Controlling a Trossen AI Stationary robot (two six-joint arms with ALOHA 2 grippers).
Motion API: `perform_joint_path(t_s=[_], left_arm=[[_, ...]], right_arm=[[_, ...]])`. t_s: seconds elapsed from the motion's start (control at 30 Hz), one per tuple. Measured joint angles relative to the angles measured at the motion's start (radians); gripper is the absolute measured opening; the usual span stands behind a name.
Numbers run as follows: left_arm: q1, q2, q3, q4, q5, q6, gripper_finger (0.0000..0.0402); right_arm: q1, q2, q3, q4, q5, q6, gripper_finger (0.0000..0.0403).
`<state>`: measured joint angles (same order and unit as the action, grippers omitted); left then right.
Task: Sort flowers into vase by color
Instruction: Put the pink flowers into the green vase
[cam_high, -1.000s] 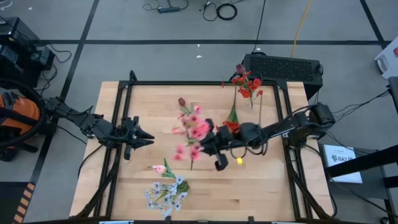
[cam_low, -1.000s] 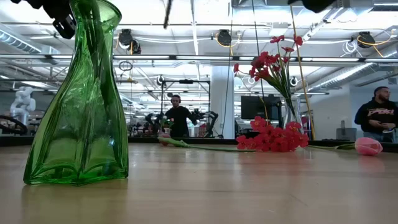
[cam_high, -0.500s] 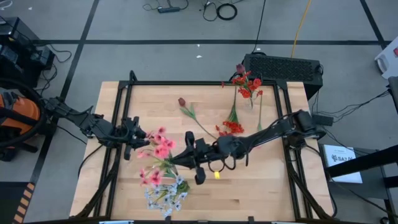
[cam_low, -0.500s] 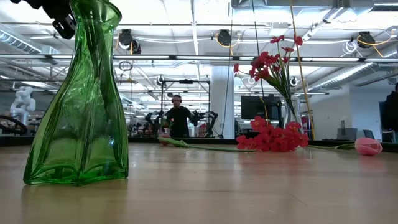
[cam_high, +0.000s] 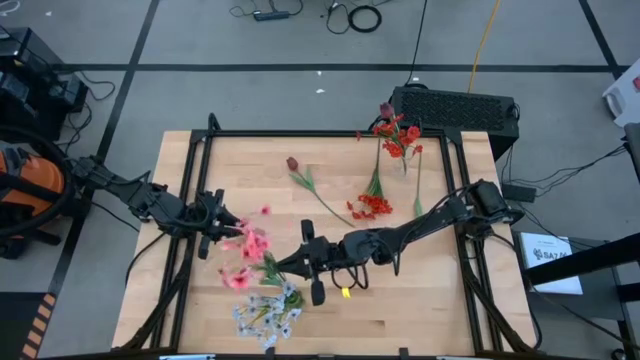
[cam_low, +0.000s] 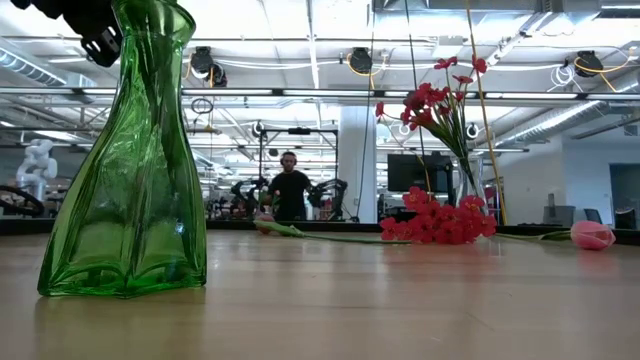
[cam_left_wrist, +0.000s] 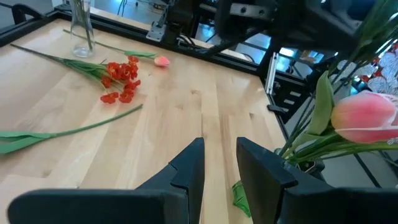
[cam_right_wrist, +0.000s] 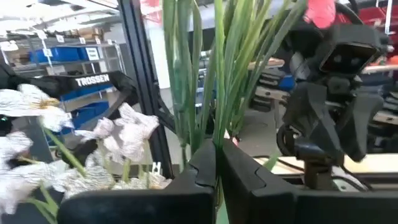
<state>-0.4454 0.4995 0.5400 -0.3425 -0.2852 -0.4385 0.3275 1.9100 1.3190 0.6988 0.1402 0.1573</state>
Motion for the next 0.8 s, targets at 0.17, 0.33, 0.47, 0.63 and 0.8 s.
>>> perform_joint_path(t_s=[0.17,0.33,0.47,0.63,0.8], left_arm=[[0.000,0.000,0.000,-0.001,0.000,0.000,0.0100],[0.000,0.000,0.000,0.001,0.003,-0.002,0.0100],[0.000,0.000,0.000,0.004,0.006,-0.007,0.0100],[0.000,0.000,0.000,0.003,0.006,-0.025,0.0100],[0.000,0.000,0.000,0.003,0.006,-0.026,0.0100]], right_arm=[[0.009,0.059,0.001,0.035,-0.009,-0.004,0.0000],[0.016,0.142,0.000,0.138,-0.009,0.039,0.0000],[0.021,0.186,0.000,0.219,-0.009,0.037,0.0000],[0.021,0.188,0.000,0.137,-0.011,0.039,0.0000],[0.021,0.188,0.000,0.117,-0.015,0.040,0.0000]])
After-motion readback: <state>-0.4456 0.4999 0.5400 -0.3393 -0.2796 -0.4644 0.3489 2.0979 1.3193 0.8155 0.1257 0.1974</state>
